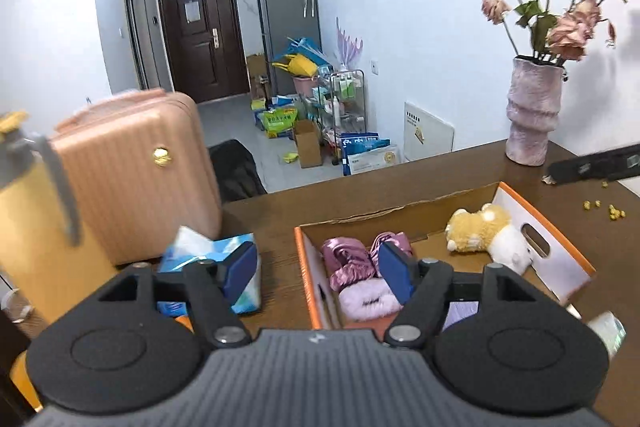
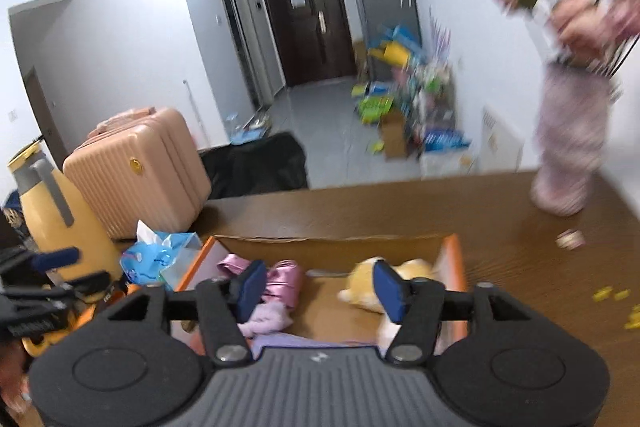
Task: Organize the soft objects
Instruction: 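Carry the pink headband into the box and open both tools, then withdraw both tools from the box toward the light blue plush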
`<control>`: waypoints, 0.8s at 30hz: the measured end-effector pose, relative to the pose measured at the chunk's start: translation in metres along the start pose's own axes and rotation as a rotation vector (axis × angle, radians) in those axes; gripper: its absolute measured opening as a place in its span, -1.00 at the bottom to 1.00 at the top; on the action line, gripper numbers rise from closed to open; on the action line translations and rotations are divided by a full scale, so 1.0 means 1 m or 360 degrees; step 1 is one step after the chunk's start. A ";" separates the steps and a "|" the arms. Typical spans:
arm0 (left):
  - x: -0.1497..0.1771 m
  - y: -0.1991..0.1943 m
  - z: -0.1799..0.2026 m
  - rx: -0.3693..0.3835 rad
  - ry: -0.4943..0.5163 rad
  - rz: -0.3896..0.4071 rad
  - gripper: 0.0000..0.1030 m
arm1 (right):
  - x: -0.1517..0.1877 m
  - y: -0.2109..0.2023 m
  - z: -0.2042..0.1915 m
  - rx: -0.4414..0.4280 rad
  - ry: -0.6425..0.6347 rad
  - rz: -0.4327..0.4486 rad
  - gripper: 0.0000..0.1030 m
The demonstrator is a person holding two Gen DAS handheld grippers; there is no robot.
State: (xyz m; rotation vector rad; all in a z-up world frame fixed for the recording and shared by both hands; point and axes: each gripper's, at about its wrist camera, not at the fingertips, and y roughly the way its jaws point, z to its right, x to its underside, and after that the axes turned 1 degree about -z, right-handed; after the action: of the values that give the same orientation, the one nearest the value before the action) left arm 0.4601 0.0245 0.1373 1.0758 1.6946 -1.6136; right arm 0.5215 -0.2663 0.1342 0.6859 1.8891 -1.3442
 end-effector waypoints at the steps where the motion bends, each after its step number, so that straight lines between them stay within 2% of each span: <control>1: 0.001 -0.011 0.000 -0.0020 0.0000 0.0006 0.34 | 0.002 -0.015 0.002 0.0020 -0.0033 0.0022 0.21; 7: 0.011 -0.057 0.003 -0.0043 -0.0104 0.0106 0.44 | 0.016 -0.082 0.009 0.0052 -0.0060 0.0127 0.26; 9: 0.028 -0.072 0.011 -0.0098 -0.0118 0.0158 0.49 | 0.033 -0.101 0.002 0.0043 -0.0110 0.0213 0.41; 12: 0.069 -0.101 0.023 -0.0068 -0.0136 0.0244 0.65 | 0.077 -0.131 -0.012 0.0005 -0.0236 0.0351 0.53; 15: 0.121 -0.129 0.029 -0.0021 -0.0187 0.0307 0.71 | 0.130 -0.152 -0.027 -0.0057 -0.0331 0.0418 0.59; 20: 0.194 -0.152 0.038 0.0099 -0.0275 0.0184 0.73 | 0.226 -0.172 -0.033 -0.0154 -0.0294 0.0391 0.60; 24: 0.220 -0.155 0.041 0.0122 -0.0258 0.0114 0.74 | 0.274 -0.169 -0.034 -0.0144 -0.0161 0.0311 0.58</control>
State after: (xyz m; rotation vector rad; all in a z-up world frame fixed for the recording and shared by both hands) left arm 0.2090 0.0287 0.0312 1.0009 1.4841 -1.6836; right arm 0.2190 -0.2828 0.0208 0.7230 1.7432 -1.1426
